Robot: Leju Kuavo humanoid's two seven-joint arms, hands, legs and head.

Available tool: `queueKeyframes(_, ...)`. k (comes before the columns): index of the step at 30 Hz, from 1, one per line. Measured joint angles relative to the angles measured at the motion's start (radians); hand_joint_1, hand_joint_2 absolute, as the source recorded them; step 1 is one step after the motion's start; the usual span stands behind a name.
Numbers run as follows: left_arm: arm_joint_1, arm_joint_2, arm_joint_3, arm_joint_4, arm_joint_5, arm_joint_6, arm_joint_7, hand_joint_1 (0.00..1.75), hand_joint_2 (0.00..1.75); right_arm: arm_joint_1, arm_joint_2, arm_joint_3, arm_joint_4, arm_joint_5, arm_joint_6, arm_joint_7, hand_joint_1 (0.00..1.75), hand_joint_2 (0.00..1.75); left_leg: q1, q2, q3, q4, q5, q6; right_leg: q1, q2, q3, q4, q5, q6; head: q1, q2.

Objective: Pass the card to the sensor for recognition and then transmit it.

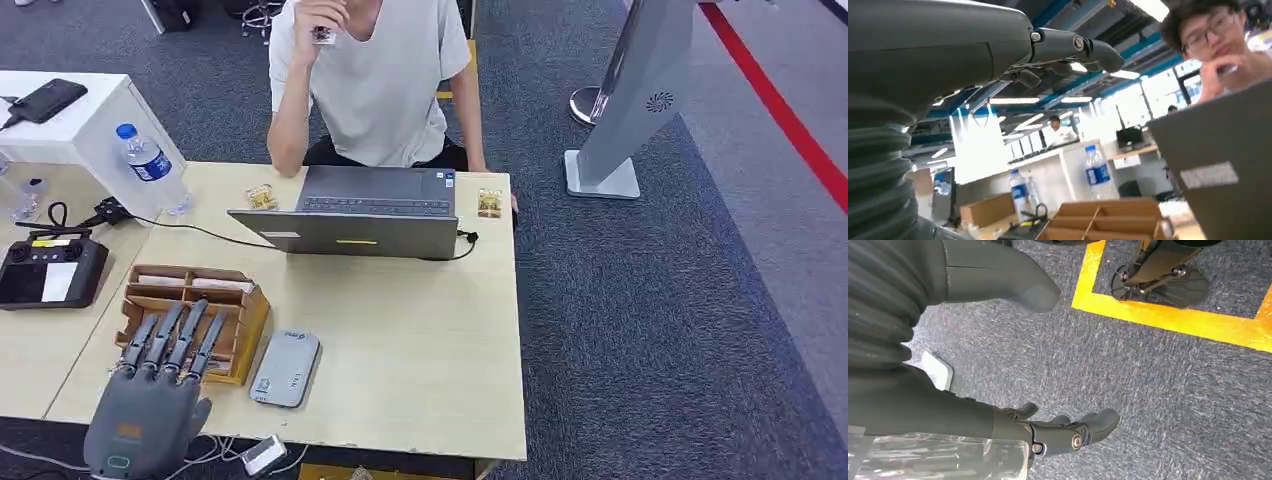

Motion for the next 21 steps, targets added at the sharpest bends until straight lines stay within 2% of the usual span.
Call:
queueKeyframes(5,0.117,-0.094,0.158,0.024,0.0,-0.02,-0.107,0.0,1.75,0.0,0.006,-0.016,-0.012,0.02,0.006,0.0,0.0,1.75,0.0,0.0,0.0,0.0,0.0,0.0,0.0,0.0,0.0,0.0,0.0,0.0,0.0,0.0)
queueKeyframes(8,0.155,-0.143,0.242,0.04,0.0,-0.022,-0.139,0.0,1.75,0.0,0.008,-0.021,-0.019,0.033,0.006,0.0,0.0,1.75,0.0,0.0,0.0,0.0,0.0,0.0,0.0,0.0,0.0,0.0,0.0,0.0,0.0,0.0)
queueKeyframes(12,0.181,-0.176,0.303,0.052,0.0,-0.022,-0.146,0.0,1.75,0.0,0.01,-0.026,-0.02,0.033,0.006,0.0,0.0,1.75,0.0,-0.001,0.0,0.0,0.0,0.0,0.0,-0.001,0.0,0.0,0.0,0.0,0.0,0.0)
queueKeyframes(16,0.192,-0.198,0.331,0.057,0.0,-0.023,-0.148,0.0,1.75,0.0,0.011,-0.029,-0.024,0.034,0.006,0.0,0.0,1.75,0.0,-0.001,0.0,0.0,0.0,0.0,0.0,-0.001,0.001,0.0,0.0,0.0,0.0,0.0)
queueKeyframes(18,0.2,-0.216,0.352,0.061,0.0,-0.03,-0.165,0.0,1.75,-0.001,0.011,-0.03,-0.025,0.036,0.006,-0.002,0.0,1.75,0.0,-0.001,0.0,0.0,0.0,0.0,0.0,0.0,0.001,0.0,0.0,0.0,0.0,0.0)
queueKeyframes(21,0.206,-0.256,0.407,0.085,0.0,-0.028,-0.222,0.0,1.75,-0.001,0.011,-0.032,-0.025,0.048,0.006,-0.002,0.0,1.75,0.0,-0.001,0.0,0.0,0.0,0.0,0.0,-0.001,0.001,0.0,0.0,0.0,0.0,0.0)
